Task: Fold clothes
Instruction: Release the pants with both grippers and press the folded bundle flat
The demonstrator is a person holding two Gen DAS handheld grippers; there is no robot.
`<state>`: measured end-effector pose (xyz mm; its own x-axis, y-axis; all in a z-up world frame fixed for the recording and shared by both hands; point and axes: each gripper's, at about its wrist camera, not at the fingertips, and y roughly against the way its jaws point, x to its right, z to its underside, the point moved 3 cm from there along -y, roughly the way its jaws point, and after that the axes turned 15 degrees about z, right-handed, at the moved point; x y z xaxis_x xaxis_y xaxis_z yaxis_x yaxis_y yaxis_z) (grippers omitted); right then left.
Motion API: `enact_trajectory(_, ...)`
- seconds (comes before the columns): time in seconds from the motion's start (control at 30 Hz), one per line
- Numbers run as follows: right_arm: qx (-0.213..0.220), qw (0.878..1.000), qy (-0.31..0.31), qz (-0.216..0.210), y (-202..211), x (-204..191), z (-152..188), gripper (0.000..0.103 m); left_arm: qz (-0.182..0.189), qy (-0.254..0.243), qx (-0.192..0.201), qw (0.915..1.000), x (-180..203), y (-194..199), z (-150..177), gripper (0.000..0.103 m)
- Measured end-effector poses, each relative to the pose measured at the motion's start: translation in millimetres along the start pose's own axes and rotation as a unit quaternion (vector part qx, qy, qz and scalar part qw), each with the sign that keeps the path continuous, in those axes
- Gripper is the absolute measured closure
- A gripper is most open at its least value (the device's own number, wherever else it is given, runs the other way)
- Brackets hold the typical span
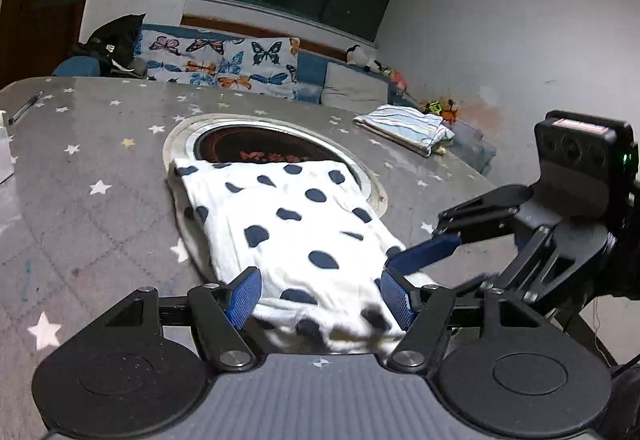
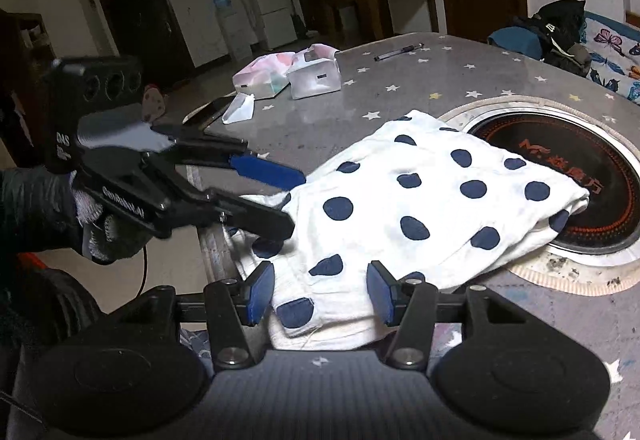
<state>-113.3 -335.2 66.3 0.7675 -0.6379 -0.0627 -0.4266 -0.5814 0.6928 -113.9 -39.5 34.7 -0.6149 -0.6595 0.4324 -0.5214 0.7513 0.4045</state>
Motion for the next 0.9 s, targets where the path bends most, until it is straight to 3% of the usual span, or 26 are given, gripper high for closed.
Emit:
enact_trajectory(0.17, 0.025, 0.999, -0.021, 0.022, 8.3, 18.9, -17.9, 0.050, 0.011, -0.014, 0.024, 0.9996, 9.6, 4.2, -14.5, 0.034)
enact_trajectory(0.37, 0.036, 0.994, -0.048, 0.091, -8.5, 52.7, -40.2, 0.050, 0.036, -0.029, 0.008, 0.9989, 23.3, -17.7, -15.1, 0.034)
enact_trajectory(0.9, 0.005, 0.981, -0.087, 0.175, -86.4, 109.2, -47.8, 0.050, 0.058, -0.008, -0.024, 0.9980, 24.1, -35.2, 2.9, 0.033)
